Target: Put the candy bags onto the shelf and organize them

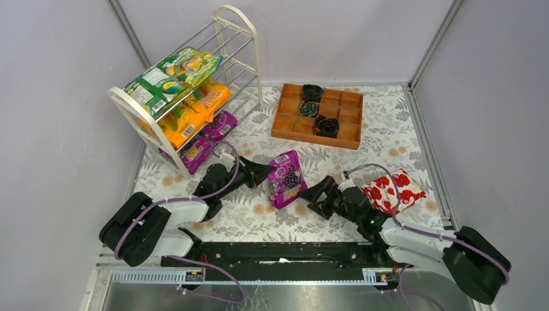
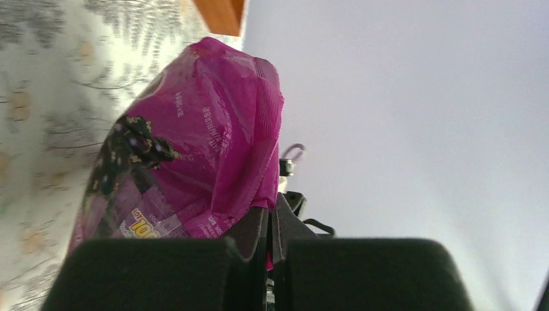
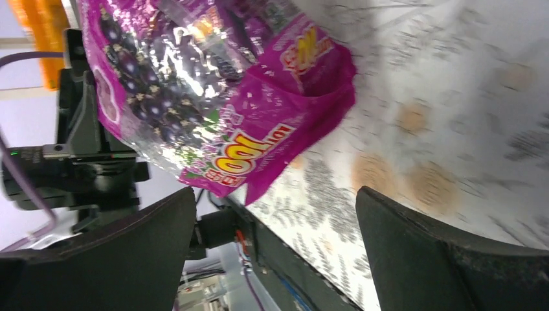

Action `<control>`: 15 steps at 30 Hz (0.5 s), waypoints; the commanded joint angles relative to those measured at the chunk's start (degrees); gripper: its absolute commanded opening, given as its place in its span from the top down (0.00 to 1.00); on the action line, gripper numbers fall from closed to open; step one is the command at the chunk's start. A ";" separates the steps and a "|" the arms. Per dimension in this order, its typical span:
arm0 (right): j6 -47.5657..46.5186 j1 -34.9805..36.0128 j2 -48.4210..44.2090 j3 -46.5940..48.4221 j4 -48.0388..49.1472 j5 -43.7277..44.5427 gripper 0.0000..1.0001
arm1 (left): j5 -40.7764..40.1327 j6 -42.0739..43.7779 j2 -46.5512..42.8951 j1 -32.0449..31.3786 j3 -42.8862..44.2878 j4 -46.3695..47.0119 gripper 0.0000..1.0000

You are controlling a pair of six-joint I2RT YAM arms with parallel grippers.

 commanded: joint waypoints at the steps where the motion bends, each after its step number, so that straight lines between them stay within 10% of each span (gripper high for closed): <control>1: 2.46 0.12 8.11 0.99 26.99 -3.75 0.00 | 0.93 -10.80 0.58 0.28 1.40 24.06 1.00; 15: -3.12 0.15 27.14 9.66 71.62 -3.62 0.00 | 0.91 -15.91 -4.15 -0.38 15.45 31.16 1.00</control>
